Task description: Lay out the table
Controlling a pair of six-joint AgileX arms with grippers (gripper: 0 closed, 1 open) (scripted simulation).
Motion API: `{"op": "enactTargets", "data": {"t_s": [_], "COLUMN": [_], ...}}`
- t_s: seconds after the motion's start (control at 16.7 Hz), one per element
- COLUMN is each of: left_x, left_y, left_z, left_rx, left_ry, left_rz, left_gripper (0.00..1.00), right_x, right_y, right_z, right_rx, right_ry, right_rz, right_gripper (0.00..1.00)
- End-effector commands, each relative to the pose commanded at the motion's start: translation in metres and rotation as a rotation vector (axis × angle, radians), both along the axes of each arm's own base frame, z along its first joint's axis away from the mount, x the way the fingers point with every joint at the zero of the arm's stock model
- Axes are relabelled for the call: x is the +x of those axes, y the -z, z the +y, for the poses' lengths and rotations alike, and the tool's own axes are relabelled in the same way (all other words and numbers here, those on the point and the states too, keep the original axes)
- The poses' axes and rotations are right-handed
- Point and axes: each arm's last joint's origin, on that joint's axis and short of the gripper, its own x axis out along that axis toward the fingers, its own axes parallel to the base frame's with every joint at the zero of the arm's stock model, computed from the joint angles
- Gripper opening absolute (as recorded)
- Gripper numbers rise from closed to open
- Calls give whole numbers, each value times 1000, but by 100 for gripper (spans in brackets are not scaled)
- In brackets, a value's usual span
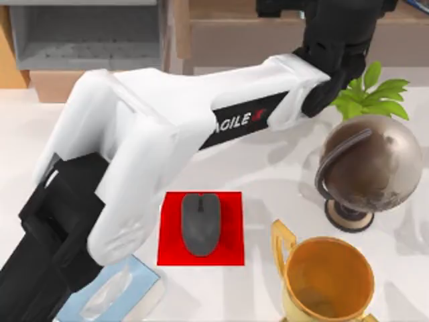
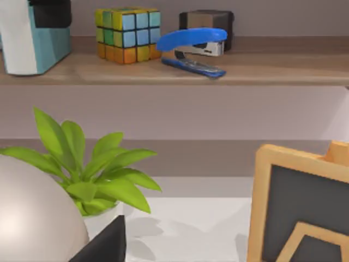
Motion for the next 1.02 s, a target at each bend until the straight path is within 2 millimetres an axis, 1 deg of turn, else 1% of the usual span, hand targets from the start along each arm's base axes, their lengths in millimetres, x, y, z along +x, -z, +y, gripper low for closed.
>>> {"op": "enactTargets", "data": {"t_s": [0.18,0.48,0.84,1.02], "left_x": [1,3,19,21], "left_y": [1,0,1,1], "left_z": [-6,-4,-6,-6], "left_rx": [-26,-26,-27,-26], "left_ry": [-16,-18,-16,-16], "left_rz": [3,2,2,3], "left_gripper": [100,100,100,100], "right_x": [0,0,0,0], "right_y": [0,0,0,0], "right_z": [0,0,0,0], "right_rx": [0,0,0,0], "right_ry": [0,0,0,0], "right_rz": [0,0,0,0], "right_gripper": [100,100,100,100]}}
